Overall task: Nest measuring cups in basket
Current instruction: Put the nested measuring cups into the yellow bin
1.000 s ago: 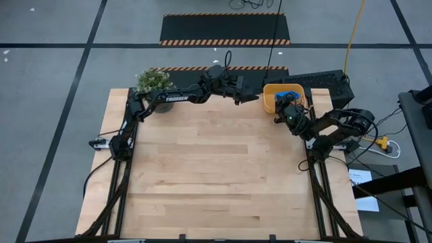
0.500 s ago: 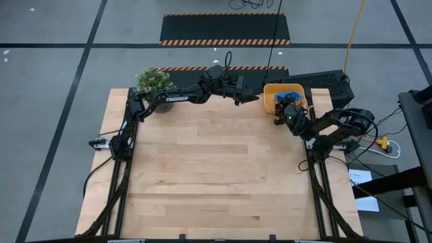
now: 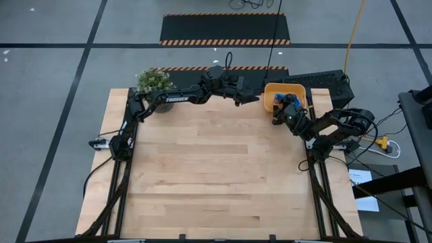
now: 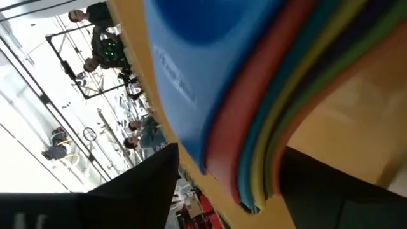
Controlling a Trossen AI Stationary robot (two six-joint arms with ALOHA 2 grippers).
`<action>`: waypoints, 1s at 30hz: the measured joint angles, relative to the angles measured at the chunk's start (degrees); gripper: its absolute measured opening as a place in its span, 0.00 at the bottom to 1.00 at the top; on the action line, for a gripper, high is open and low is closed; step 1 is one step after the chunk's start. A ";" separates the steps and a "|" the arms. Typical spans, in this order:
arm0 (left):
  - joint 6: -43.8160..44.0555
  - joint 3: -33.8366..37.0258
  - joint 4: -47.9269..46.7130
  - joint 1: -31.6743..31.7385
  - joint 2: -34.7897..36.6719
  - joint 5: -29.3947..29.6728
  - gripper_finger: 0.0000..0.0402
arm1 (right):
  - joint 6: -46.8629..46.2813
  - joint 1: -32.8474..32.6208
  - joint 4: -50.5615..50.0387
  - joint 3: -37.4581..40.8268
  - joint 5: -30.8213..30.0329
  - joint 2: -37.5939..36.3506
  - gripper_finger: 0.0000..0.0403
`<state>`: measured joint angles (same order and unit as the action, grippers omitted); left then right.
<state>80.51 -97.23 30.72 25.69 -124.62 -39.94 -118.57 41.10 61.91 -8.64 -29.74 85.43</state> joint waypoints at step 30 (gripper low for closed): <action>1.17 -0.01 1.29 -0.25 0.07 -0.02 0.62 | -1.83 0.04 3.00 -0.04 4.64 0.02 0.62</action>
<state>81.68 -97.24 32.01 25.44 -124.55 -39.97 -120.40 41.15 64.92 -8.69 -25.09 85.45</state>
